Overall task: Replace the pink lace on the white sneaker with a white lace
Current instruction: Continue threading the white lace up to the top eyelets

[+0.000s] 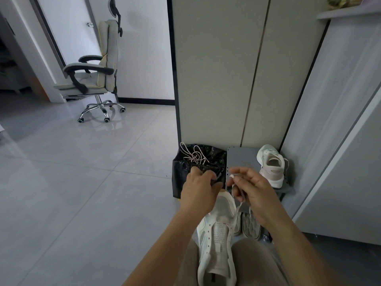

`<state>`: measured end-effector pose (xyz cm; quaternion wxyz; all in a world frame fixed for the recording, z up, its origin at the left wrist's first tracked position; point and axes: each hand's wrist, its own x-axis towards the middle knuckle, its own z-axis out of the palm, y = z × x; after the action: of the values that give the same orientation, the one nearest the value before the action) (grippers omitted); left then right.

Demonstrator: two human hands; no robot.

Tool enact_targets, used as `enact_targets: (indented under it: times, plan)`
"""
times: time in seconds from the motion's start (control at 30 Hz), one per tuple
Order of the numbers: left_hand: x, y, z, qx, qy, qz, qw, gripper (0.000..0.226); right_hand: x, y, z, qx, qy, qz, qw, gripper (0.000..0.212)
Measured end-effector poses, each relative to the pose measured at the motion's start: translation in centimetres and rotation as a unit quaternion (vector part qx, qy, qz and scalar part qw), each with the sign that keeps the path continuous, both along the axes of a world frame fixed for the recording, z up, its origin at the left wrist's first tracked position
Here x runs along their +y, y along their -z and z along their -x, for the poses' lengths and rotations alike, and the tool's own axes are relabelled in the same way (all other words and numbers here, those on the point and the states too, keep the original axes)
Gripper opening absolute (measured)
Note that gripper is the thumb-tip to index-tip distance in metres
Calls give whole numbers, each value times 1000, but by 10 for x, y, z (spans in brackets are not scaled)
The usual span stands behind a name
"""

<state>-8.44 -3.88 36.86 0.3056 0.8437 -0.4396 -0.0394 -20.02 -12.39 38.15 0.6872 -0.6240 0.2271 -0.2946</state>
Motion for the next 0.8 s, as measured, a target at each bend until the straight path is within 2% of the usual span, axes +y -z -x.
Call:
enact_targets:
  times: [0.07, 0.13, 0.17, 0.23, 0.27, 0.3, 0.43, 0.5, 0.57, 0.67, 0.73, 0.8]
  plan:
    - [-2, 2, 7, -3, 33, 60, 998, 41, 3, -3, 0, 15, -31, 20, 999, 19]
    - [-6, 5, 11, 0, 91, 82, 993, 33, 1, -6, 4, 23, -46, 26, 998, 19]
    - [-7, 6, 10, 40, 114, 98, 988, 22, -1, -8, 7, 16, -40, 23, 999, 19]
    - [-5, -2, 7, 205, 128, 134, 961, 3, -10, -10, 15, -11, 3, 7, 1000, 18]
    - [-2, -5, 3, 267, 124, 146, 945, 11, -15, -10, 19, -23, 32, -2, 999, 18]
    - [2, -7, -4, 286, 125, 146, 939, 19, -21, -8, 24, -33, 61, -12, 998, 17]
    - [25, -12, -33, 238, 155, 60, 957, 24, -46, 13, 44, -51, 154, -79, 984, 19]
    - [38, -12, -49, 204, 133, 19, 970, 24, -57, 25, 55, -48, 194, -99, 975, 21]
    - [52, -13, -62, 176, 95, 15, 980, 23, -63, 35, 65, -24, 228, -95, 969, 22]
    - [63, -12, -68, 142, 43, 47, 988, 24, -66, 52, 75, 70, 232, -36, 970, 17]
    - [63, -10, -61, 149, 34, 68, 986, 24, -64, 63, 75, 157, 209, 14, 965, 12]
    - [58, -7, -47, 155, 55, 75, 984, 22, -56, 69, 70, 272, 186, 121, 936, 9]
